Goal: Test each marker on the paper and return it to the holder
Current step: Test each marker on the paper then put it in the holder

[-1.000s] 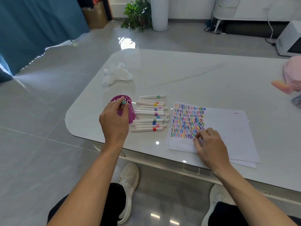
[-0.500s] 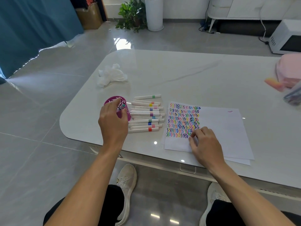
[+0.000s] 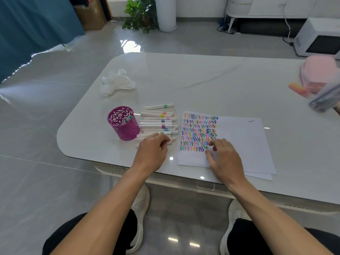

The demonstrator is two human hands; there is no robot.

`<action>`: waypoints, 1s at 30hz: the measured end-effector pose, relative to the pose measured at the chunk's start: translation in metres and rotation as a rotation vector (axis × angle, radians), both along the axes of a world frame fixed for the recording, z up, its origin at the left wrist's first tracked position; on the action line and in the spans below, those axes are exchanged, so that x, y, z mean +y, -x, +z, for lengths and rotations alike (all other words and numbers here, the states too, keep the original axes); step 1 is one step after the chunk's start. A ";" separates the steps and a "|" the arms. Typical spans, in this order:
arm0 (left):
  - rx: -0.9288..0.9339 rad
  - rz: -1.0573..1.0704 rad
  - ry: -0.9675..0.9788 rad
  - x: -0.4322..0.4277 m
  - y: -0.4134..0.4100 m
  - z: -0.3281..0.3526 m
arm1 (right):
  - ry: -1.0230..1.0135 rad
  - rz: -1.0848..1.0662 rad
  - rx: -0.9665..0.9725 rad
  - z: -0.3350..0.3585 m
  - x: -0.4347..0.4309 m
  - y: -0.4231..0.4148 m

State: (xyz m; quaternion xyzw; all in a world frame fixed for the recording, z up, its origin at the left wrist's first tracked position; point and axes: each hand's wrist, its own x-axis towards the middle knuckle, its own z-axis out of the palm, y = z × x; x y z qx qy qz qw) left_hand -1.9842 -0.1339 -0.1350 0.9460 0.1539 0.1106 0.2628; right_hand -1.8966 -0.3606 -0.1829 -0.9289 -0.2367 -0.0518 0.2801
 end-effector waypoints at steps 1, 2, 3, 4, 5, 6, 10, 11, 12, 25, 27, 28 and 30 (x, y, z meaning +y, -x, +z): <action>0.019 -0.007 -0.010 -0.003 -0.001 -0.002 | -0.022 0.000 -0.008 0.001 0.000 0.001; 0.031 -0.009 -0.022 -0.005 -0.002 -0.003 | -0.036 -0.001 -0.020 0.002 -0.001 0.001; 0.038 -0.009 -0.041 -0.007 -0.004 -0.004 | -0.038 -0.003 -0.031 0.003 -0.003 0.000; 0.042 -0.007 -0.064 -0.008 -0.006 -0.004 | -0.029 -0.005 -0.044 0.004 -0.005 -0.002; 0.052 -0.002 -0.090 -0.009 -0.007 -0.004 | -0.014 -0.008 -0.056 0.004 -0.007 -0.004; 0.066 0.007 -0.116 -0.010 -0.008 -0.005 | 0.001 -0.011 -0.068 0.004 -0.009 -0.006; 0.122 0.048 -0.190 -0.011 -0.010 -0.010 | 0.029 -0.026 -0.078 0.000 -0.014 -0.007; 0.127 0.053 -0.206 -0.011 -0.011 -0.011 | 0.034 -0.026 -0.077 -0.001 -0.014 -0.007; 0.129 0.059 -0.214 -0.011 -0.012 -0.012 | 0.040 -0.025 -0.077 -0.002 -0.015 -0.006; 0.062 0.017 -0.203 -0.018 -0.015 -0.016 | 0.062 -0.023 -0.052 -0.003 -0.014 -0.003; -0.033 0.004 -0.134 -0.022 -0.016 -0.005 | 0.039 -0.032 -0.055 -0.001 -0.012 -0.002; -0.088 0.010 -0.081 -0.024 -0.017 0.002 | 0.028 -0.036 -0.055 0.001 -0.011 -0.002; -0.177 0.042 0.043 -0.030 -0.018 0.017 | 0.014 -0.035 -0.062 0.003 -0.009 -0.002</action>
